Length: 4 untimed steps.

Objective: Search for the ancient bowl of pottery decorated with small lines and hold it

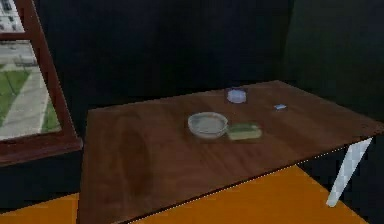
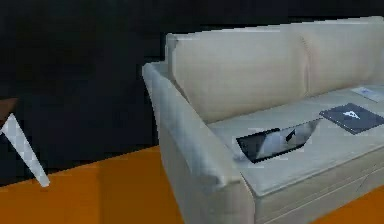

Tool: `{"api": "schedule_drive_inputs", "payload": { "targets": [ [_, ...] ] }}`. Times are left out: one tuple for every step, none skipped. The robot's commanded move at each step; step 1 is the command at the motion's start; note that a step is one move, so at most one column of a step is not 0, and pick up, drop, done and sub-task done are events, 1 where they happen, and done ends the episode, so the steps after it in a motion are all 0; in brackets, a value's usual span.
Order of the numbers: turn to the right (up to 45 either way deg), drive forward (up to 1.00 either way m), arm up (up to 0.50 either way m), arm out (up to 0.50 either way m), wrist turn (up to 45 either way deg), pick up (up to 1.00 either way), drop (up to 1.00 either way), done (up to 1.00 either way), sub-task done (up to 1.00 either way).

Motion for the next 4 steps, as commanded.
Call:
{"api": "schedule_drive_inputs", "payload": {
  "targets": [
    [-45.0,0.0,0.0,0.0,0.0,0.0,0.0,0.0,0.0],
    [-36.0,0.0,0.0,0.0,0.0,0.0,0.0,0.0,0.0],
    [45.0,0.0,0.0,0.0,0.0,0.0,0.0,0.0,0.0],
    [42.0,0.0,0.0,0.0,0.0,0.0,0.0,0.0,0.0]
  ]
}}
